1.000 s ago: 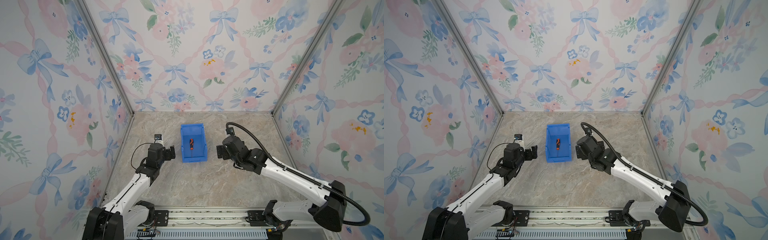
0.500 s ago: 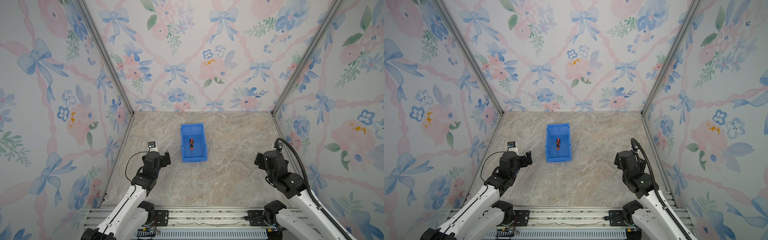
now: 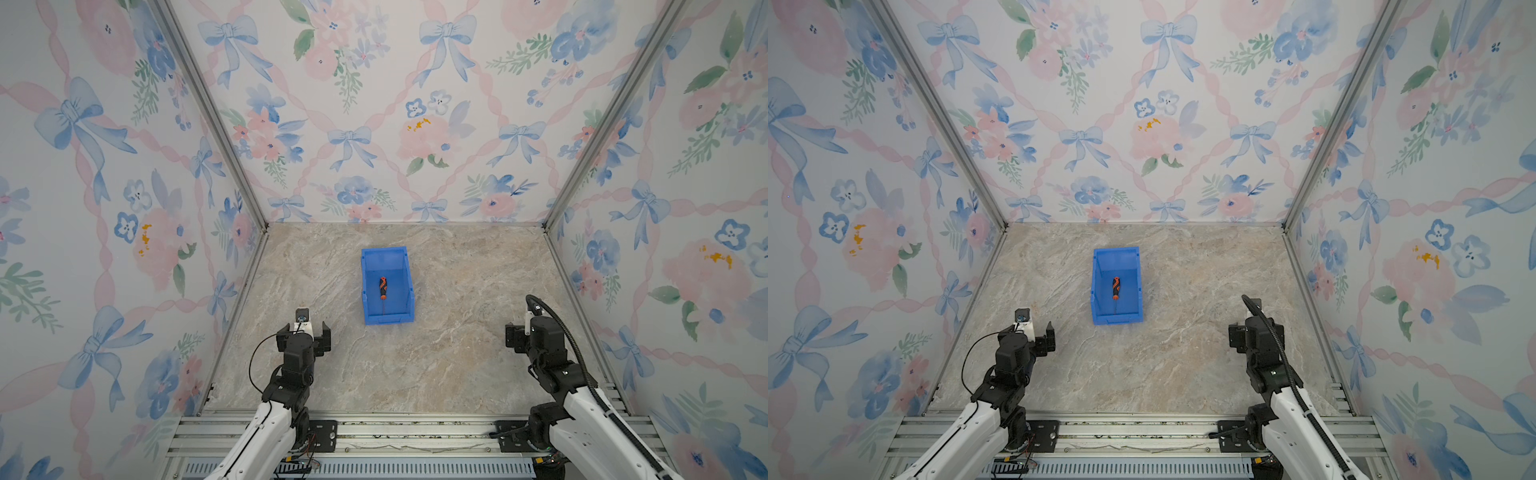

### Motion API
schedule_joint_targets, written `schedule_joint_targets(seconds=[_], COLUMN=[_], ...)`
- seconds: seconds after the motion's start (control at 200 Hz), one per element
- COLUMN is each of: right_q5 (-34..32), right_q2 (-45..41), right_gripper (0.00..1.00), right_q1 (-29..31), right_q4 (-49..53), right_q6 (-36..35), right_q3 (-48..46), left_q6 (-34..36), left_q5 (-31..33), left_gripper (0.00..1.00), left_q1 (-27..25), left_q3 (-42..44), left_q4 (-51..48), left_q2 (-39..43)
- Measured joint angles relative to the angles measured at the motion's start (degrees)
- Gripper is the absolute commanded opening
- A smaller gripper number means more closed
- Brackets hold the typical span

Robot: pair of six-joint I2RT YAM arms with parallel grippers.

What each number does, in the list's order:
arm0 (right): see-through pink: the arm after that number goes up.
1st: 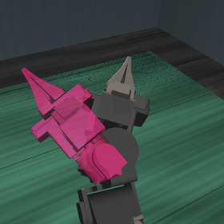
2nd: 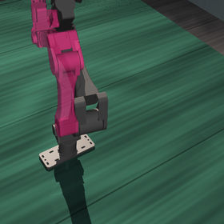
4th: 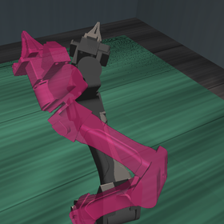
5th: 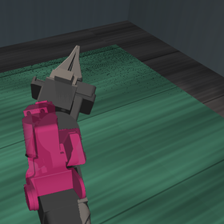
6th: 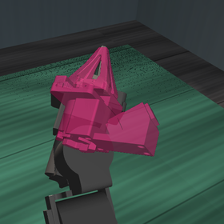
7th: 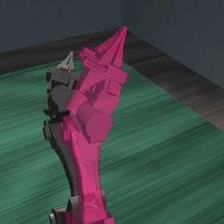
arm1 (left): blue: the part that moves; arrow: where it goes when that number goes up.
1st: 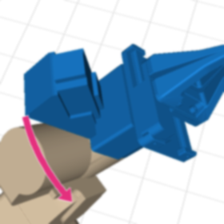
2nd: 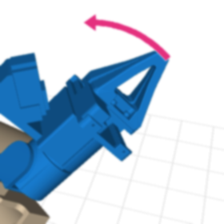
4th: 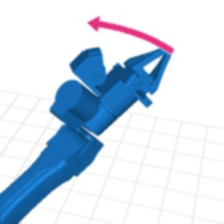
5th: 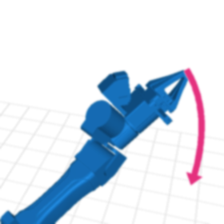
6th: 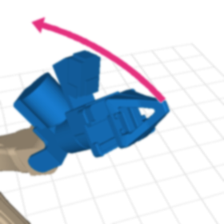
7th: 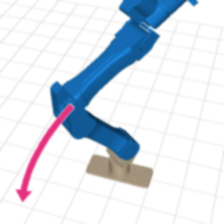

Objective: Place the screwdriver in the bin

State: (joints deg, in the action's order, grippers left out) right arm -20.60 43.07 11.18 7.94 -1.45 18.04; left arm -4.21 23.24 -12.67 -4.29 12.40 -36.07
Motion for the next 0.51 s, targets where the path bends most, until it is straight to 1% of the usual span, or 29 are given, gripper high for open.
schedule_joint_targets(seconds=[0.085,0.155,0.255,0.33,0.405,0.505], right_q5=[3.56,4.52,5.38,6.29,7.17,8.61], right_q2=[4.85,7.15,12.7,16.79,21.16,26.49], right_gripper=[0.97,0.97,0.97,0.97,0.97,0.97], right_q1=[0.0,0.0,-0.76,-1.92,-3.85,-5.31], right_q4=[-5.03,-10.49,-17.25,-21.99,-27.08,-32.68], right_q6=[-0.28,0.15,0.31,0.07,0.11,0.17], right_q3=[-0.2,-1.01,-1.03,-1.03,-0.85,0.22], left_q6=[0.22,0.42,0.61,0.44,-0.5,-1.33], left_q5=[-0.04,-0.31,-1.42,-3.87,-6.08,-7.52], left_gripper=[0.97,0.97,0.97,0.97,0.98,0.98], left_q1=[0.55,1.25,3.37,5.92,8.85,10.25], left_q3=[-0.11,-0.04,0.87,1.84,1.99,1.22], left_q4=[2.36,4.24,10.14,15.23,20.28,24.39], left_q2=[-2.16,-3.02,-4.11,-6.01,-10.29,-16.92])
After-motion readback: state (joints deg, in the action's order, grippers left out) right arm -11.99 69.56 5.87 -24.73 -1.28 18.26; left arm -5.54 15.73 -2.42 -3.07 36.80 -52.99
